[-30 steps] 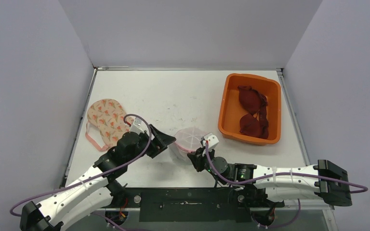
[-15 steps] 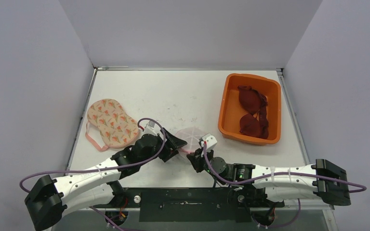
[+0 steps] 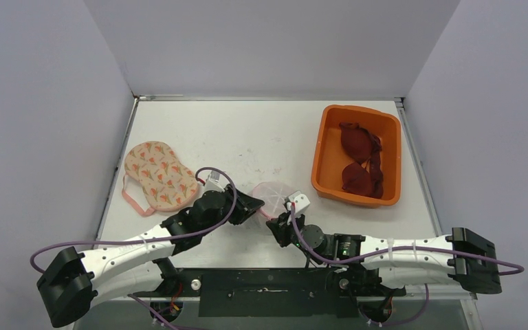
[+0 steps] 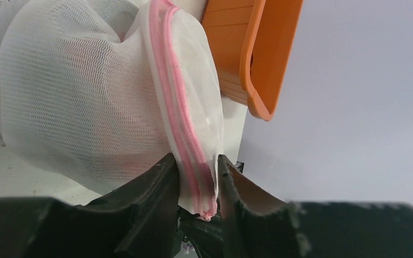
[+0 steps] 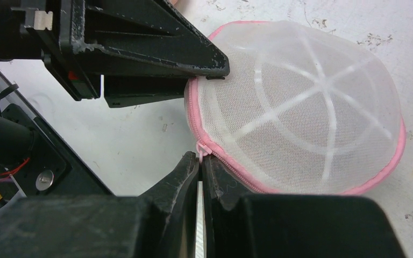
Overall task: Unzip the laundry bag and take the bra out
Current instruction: Unzip the laundry bag at the center of the board.
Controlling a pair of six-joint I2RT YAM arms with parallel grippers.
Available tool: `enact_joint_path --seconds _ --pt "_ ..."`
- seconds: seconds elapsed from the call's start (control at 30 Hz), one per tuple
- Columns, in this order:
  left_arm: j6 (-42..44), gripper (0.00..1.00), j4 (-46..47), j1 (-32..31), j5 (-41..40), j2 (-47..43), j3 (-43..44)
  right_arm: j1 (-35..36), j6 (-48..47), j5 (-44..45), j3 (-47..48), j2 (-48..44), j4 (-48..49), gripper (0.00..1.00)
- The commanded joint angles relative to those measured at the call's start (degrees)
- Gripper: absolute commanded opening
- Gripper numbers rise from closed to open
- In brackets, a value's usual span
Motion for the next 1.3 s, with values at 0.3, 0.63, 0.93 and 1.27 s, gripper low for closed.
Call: enact_joint_path --seconds 0.3,0.63,0.93,1.27 --pt "3.24 0.0 5.23 1.36 -1.31 1.96 0.82 0.39 -0.04 3.23 0.78 -5.22 -2.27 0.05" --pt "6.82 0.0 4.01 5.92 3.4 1.15 -0.31 -2.98 2.58 7.21 -3.21 -11.51 -7.88 0.05" --pt "16.74 0.0 7.36 12.89 18.04 1.08 3.39 -2.11 -2.75 4.16 -0.75 -12.88 -5.54 0.05" --pt "28.96 0.0 1.12 16.27 37.8 7.76 19.93 0.35 -5.54 4.33 6.55 -9.93 -5.03 0.05"
